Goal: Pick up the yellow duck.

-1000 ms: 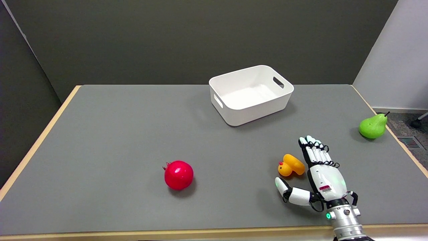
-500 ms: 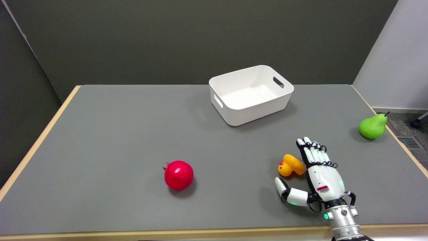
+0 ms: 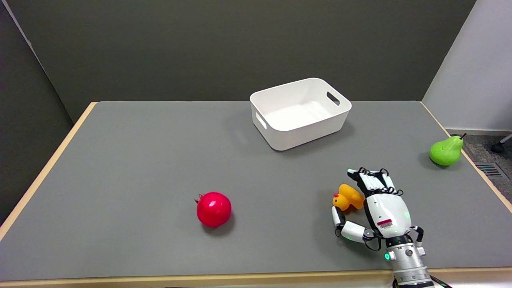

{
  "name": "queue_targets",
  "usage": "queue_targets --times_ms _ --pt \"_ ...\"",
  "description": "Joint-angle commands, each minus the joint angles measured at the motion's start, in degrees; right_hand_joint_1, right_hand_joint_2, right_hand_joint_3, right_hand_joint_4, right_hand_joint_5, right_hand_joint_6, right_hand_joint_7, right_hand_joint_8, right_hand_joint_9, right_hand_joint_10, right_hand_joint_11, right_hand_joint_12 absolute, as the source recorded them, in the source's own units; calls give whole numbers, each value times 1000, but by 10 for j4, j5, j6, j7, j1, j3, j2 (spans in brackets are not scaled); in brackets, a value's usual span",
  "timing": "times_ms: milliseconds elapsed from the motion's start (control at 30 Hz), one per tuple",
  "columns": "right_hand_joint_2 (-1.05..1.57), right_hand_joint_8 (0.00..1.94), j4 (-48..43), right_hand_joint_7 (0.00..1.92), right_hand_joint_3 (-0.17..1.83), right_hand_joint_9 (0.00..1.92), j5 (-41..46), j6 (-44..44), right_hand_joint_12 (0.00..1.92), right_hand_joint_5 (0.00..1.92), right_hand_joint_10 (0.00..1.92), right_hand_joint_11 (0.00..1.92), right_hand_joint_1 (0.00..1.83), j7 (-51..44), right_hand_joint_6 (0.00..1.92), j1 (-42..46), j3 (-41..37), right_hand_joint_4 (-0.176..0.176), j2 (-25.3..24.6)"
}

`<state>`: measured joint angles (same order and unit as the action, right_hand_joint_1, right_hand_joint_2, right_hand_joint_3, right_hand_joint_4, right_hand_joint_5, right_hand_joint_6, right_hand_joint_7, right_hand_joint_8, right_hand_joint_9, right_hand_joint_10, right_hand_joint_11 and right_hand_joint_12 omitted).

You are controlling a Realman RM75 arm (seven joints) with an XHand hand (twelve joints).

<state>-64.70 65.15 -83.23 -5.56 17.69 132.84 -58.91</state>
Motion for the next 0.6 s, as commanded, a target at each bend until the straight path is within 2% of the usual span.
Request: queue_targets --times_ms 33,100,167,300,367,433,500,533,600 --pt "684 690 23 542 954 443 -31 -29 1015 277 1012 -1 617 0 666 -15 0 -176 -14" --pt "700 699 20 557 940 447 -32 -29 1051 290 1039 2 628 0 681 -15 0 -176 -15" --pt "719 714 20 571 850 465 -32 -29 1173 312 1112 14 688 0 706 -15 2 -176 -16" --pt "744 851 20 656 877 538 -32 -29 1451 396 1195 254 832 0 1000 -16 4 -176 -18" --pt "772 914 19 676 863 566 -34 -29 1534 419 1216 318 853 0 1081 -16 4 -176 -18" --pt "1130 1012 19 733 392 629 -37 -29 1695 571 1298 438 992 -1 1523 -16 4 -176 -18" --pt "1226 1219 18 825 144 693 -39 -29 1711 524 1286 507 1141 -2 1630 -17 4 -168 -18" --pt "1216 1264 17 858 125 707 -40 -29 1723 515 1290 513 1180 -2 1631 -17 4 -163 -18" --pt "1141 1224 14 894 235 705 -41 -29 1775 560 1325 484 1191 -4 1589 -18 4 -154 -18"
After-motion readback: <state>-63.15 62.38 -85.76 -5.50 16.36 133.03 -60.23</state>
